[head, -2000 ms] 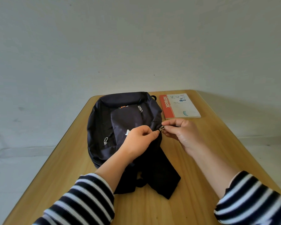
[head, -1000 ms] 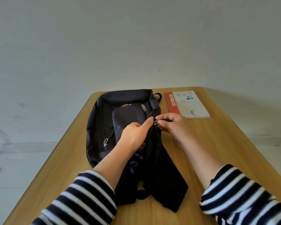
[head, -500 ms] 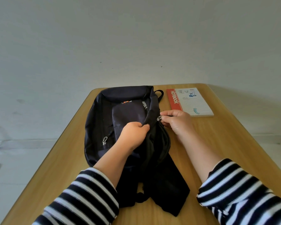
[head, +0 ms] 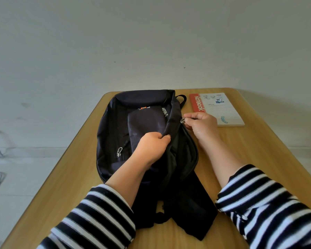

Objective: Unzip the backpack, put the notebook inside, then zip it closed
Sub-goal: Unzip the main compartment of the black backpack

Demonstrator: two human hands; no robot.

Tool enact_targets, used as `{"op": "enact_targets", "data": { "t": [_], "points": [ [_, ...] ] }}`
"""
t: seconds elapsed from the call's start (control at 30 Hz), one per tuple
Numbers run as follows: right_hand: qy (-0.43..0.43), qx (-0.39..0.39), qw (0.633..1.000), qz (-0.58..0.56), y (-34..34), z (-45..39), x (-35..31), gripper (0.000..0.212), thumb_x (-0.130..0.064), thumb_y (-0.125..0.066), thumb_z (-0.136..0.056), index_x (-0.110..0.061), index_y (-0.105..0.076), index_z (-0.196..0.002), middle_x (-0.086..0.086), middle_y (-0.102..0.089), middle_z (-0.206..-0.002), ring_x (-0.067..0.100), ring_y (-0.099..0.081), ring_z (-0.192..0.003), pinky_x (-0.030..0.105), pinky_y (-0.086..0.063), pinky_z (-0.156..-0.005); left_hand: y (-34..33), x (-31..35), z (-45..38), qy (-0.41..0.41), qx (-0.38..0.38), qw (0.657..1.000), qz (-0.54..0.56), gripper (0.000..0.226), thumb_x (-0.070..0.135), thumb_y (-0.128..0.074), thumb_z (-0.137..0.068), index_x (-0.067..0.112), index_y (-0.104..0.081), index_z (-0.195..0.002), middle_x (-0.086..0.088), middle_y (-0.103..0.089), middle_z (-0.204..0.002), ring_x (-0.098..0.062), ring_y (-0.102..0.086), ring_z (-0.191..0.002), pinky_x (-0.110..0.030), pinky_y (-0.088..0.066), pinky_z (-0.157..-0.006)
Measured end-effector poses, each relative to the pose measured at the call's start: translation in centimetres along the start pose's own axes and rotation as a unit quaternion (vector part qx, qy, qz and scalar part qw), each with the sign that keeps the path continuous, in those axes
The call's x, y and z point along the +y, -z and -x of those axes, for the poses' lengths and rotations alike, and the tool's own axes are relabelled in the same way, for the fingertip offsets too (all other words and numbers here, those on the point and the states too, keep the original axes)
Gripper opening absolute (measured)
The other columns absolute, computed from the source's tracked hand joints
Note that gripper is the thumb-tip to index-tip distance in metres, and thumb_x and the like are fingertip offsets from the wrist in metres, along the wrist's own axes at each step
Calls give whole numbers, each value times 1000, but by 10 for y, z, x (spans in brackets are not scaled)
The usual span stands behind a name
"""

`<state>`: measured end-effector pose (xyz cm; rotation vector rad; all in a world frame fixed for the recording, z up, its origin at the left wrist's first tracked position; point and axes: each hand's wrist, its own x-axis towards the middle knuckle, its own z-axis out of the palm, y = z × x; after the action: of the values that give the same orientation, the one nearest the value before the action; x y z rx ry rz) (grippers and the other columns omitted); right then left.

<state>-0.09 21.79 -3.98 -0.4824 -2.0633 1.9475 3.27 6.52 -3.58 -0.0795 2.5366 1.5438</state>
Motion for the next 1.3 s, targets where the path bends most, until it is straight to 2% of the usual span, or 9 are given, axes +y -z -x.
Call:
{"op": "enact_targets", "data": {
  "t": [0.2, 0.4, 0.5, 0.63, 0.77, 0.93, 1.07, 1.2, 1.3],
  "points": [
    [18, 26, 999, 20, -5, -10, 3, 15, -4, -65, -83, -16, -73, -87, -1, -70, -81, 6, -66, -69, 16, -52, -67, 0, -3, -1, 1, -4, 1000, -1, 32, 33, -56, -89, 11, -55, -66, -9, -54, -67, -23, -52, -66, -34, -43, -66],
    [40, 34, 996, 71, -7, -12, 4, 15, -10, -64, -84, -21, -74, -89, -6, -68, -92, 11, -63, -93, 25, -50, -87, 0, -2, -2, -2, -8, 1000, -14, 31, 36, -57, -88, 8, -61, -75, -11, -58, -72, -24, -56, -69, -40, -50, -71],
    [52, -1, 993, 101, -3, -5, -1, 22, -9, -59, -89, -16, -72, -104, -2, -65, -107, 7, -51, -98, 20, -39, -87, 0, -2, -1, -2, -6, 1000, -8, 31, 39, -59, -86, 11, -58, -72, -11, -56, -71, -24, -54, -69, -37, -46, -68],
    [72, -88, 985, 129, 4, 8, -8, 40, -1, -50, -88, -19, -63, -122, -4, -64, -117, 13, -59, -106, 22, -46, -86, 1, -4, 1, 3, -12, 1000, 14, 34, 42, -60, -86, 12, -55, -70, -10, -53, -70, -22, -52, -67, -34, -42, -66],
    [177, -134, 944, 243, 10, 14, -10, 63, 8, -49, -80, -26, -52, -133, -4, -42, -148, 16, -32, -139, 25, -25, -110, 2, -1, 3, 7, -12, 999, 37, 35, 44, -62, -83, 13, -56, -70, -9, -53, -69, -21, -53, -67, -32, -43, -66],
    [244, -267, 854, 374, 20, 29, -20, 82, 11, -49, -74, -40, -41, -138, -16, -25, -155, 9, -2, -147, 26, -11, -110, 4, 5, 9, 6, -26, 999, 26, 39, 46, -58, -87, 11, -53, -70, -5, -53, -63, -15, -53, -57, -27, -43, -60],
    [232, -340, 803, 431, 23, 39, -26, 77, 8, -53, -76, -40, -43, -136, -20, -24, -155, 5, -1, -147, 36, -20, -117, 11, 13, 18, 21, -70, 996, 41, 40, 41, -54, -91, 3, -63, -89, -2, -56, -63, -9, -52, -46, -20, -40, -49],
    [253, -319, 811, 421, 25, 39, -23, 49, -1, -58, -79, -36, -57, -114, -13, -34, -152, 6, -10, -146, 36, -24, -116, 29, 14, 33, 17, -160, 983, 83, 44, 43, -46, -95, 5, -60, -113, -5, -65, -88, -10, -61, -58, -18, -48, -56],
    [235, -286, 830, 418, 29, 37, -20, 36, 4, -51, -79, -30, -58, -85, -2, -39, -151, 14, -23, -144, 33, -27, -112, 49, 6, 44, -47, -129, 990, 43, 39, 45, -44, -94, 14, -63, -109, -4, -71, -93, -8, -66, -68, -21, -54, -62]
  ]
}}
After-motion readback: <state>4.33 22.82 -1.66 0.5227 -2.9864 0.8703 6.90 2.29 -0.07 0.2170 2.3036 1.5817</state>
